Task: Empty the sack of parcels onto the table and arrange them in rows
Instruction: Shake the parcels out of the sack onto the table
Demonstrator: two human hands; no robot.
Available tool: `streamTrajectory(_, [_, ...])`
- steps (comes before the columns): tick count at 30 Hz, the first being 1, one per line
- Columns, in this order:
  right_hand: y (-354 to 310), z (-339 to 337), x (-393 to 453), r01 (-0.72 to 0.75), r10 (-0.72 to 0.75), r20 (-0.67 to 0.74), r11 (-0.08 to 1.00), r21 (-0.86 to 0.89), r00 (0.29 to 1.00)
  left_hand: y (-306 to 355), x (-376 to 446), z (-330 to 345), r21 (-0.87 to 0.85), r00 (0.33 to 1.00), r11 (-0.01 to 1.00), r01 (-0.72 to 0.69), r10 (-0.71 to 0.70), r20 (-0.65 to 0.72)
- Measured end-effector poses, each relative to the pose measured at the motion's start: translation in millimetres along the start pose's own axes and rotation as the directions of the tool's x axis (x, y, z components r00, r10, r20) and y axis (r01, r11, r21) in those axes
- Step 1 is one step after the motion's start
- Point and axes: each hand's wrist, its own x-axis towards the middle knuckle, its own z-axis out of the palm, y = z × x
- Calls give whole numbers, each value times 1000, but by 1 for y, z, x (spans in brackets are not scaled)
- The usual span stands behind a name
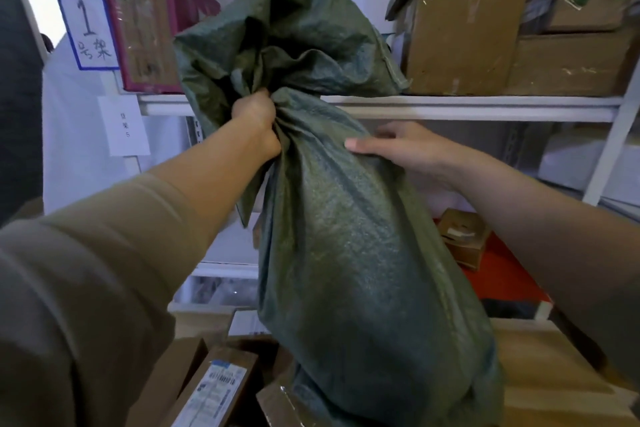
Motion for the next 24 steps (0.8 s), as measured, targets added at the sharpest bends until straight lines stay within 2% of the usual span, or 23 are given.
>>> streamTrajectory(2, [-1,4,3,-43,44,2,998,-51,999,2,-3,4,-1,999,1000,-9,9,33])
streamTrajectory(6, [-2,23,7,35,-46,-71,987,-159,996,9,0,8,40,991,999,9,-14,130])
streamTrajectory(9, [-11,14,14,69,-96,-272,992,-107,958,15,7,-1,149,983,989,8,-34,178])
streamTrajectory(11, [-13,1,20,137,-139,-446,990,-35,884,14,11,-11,264,971,964,22,-84,225])
streamTrajectory(12, [-12,0,22,170,-158,-486,985,-19,859,13,9,-14,333,963,943,17,-105,247])
streamTrajectory(14, [-7,8,25,192,-165,-485,981,7,859,10,2,-18,460,954,887,-41,-102,282])
streamTrajectory(16, [-6,20,28,207,-181,-447,978,11,876,4,-8,-23,627,946,771,-112,-110,304])
streamTrajectory(18, [-13,28,30,239,-221,-420,971,-11,880,-6,-18,-24,759,916,631,-160,-192,353])
streamTrajectory(20, [-20,34,29,295,-280,-389,955,-24,878,-17,-29,-22,815,871,538,-214,-274,409])
streamTrajectory(22, [-23,40,24,333,-330,-355,941,-54,875,-27,-36,-19,818,843,507,-273,-285,457])
streamTrajectory(24, [-18,42,19,335,-318,-305,942,6,898,-37,-38,-18,770,860,562,-303,-187,475])
